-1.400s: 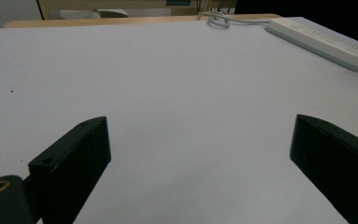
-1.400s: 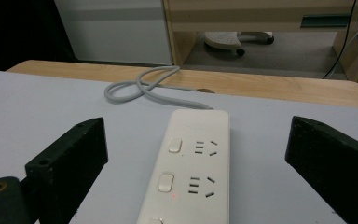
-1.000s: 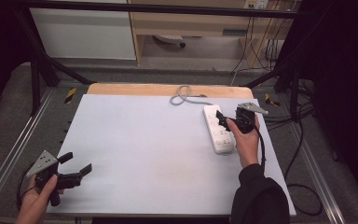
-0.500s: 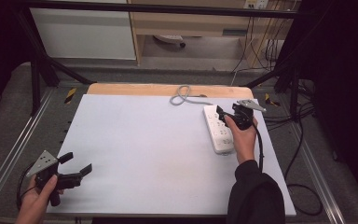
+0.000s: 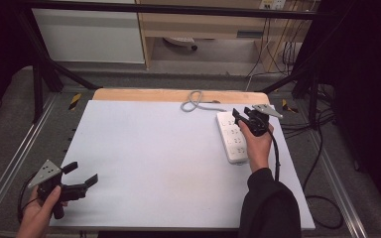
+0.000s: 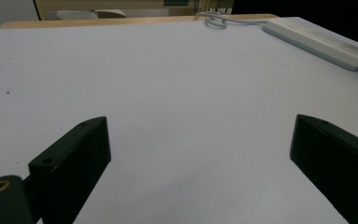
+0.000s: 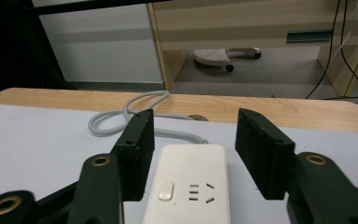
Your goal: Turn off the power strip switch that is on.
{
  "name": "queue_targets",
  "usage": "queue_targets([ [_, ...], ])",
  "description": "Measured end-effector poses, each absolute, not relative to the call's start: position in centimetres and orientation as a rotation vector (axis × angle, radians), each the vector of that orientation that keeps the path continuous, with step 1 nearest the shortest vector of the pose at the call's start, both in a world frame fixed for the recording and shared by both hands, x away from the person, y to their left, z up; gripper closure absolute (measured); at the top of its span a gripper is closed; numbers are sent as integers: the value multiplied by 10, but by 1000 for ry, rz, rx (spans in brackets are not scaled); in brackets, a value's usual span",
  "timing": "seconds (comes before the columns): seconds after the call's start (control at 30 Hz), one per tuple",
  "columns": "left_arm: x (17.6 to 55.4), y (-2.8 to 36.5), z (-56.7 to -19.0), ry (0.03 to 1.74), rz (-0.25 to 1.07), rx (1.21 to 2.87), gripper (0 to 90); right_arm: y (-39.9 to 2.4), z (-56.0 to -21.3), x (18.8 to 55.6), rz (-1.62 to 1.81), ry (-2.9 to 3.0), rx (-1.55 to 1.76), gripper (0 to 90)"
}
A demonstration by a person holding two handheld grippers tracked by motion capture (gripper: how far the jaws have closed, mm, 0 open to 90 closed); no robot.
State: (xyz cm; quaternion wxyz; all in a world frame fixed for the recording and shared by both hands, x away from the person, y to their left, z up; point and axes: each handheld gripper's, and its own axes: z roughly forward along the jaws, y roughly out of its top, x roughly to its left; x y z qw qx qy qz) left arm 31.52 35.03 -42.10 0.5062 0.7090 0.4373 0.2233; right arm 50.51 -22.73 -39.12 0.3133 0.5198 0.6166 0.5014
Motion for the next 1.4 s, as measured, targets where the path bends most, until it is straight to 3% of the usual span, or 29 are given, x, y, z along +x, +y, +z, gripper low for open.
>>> queue_targets([
  [0.63, 315, 351, -421, 1054, 539, 1708, 50, -220, -393, 511, 1319, 1606, 1355, 735],
  [1.4, 315, 351, -421, 1049, 539, 1707, 50, -211, -397, 517, 1319, 1640, 1344, 799],
])
